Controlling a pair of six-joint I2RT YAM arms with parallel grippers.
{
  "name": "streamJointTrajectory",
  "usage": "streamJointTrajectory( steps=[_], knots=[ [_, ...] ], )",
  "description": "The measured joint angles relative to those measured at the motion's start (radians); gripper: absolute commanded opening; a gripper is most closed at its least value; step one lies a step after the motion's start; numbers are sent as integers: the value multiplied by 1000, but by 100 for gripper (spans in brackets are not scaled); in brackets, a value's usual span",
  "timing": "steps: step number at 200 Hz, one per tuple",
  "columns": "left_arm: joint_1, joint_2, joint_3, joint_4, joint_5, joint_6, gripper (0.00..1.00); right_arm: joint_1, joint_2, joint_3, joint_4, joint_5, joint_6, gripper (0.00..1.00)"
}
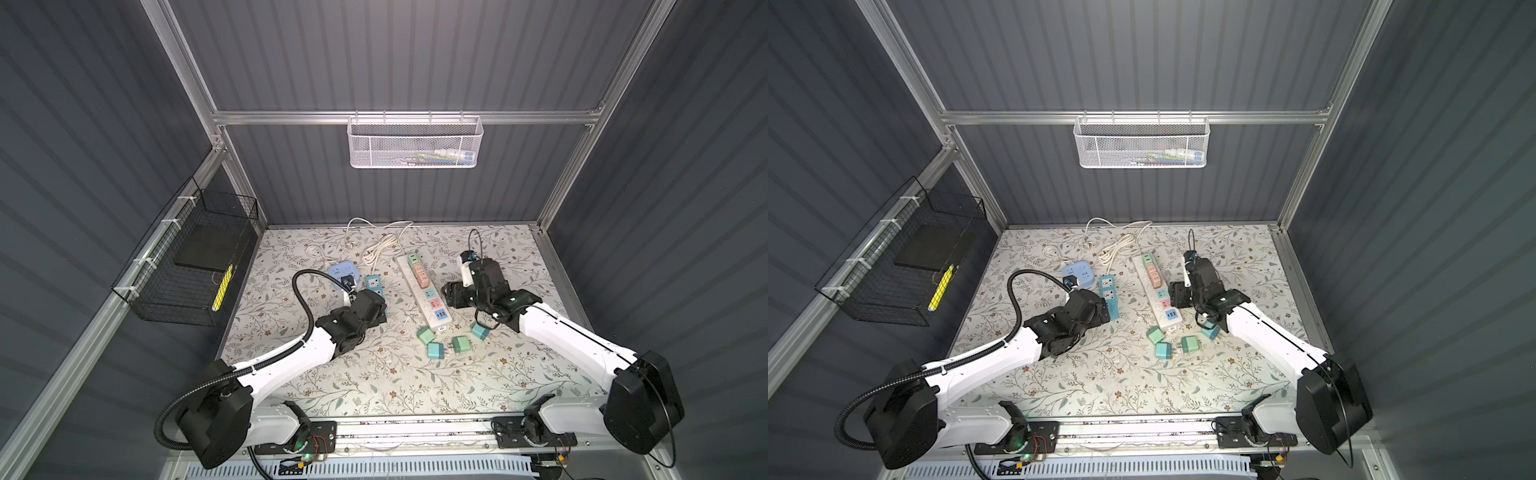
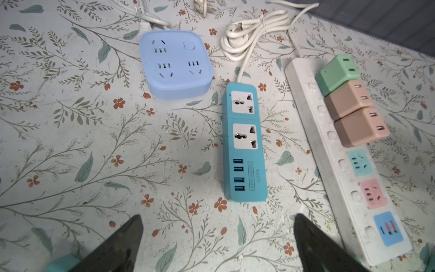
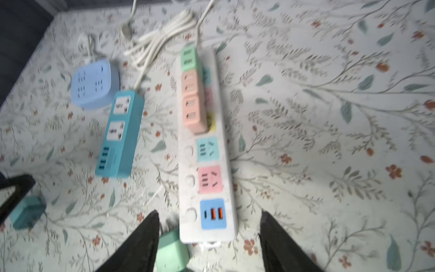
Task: Insert the plug
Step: 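Raise the right gripper while the left gripper moves toward the teal plugs, then move the right gripper down over the mint-green plug near the robot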
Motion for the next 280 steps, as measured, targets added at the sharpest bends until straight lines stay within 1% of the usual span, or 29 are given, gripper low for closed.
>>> streamJointTrajectory(
  steps=[14,35,59,72,98,127,187,235,280],
  knots=[
    [0,0,0,-19,7,-10,100,96,0,-18,-35,3,18,66],
    [0,-5,0,-26,6,-19,100,206,8,-43,-83,23,53,66],
    [0,-13,0,-27,-1,-21,100,273,55,-62,-99,38,90,67],
    [0,-13,0,-27,-4,-21,100,298,112,-69,-96,40,105,67],
    [0,-13,0,-26,-5,-20,100,306,201,-69,-71,55,107,71],
    [0,-14,0,-8,-4,-19,100,306,252,-48,-66,89,100,73],
    [0,-47,-24,50,-3,-2,100,301,289,11,-95,143,99,74],
    [8,-24,-25,102,0,37,100,287,348,38,-110,155,99,72],
    [19,13,-23,113,5,56,100,292,375,65,-109,108,112,67]
  ],
)
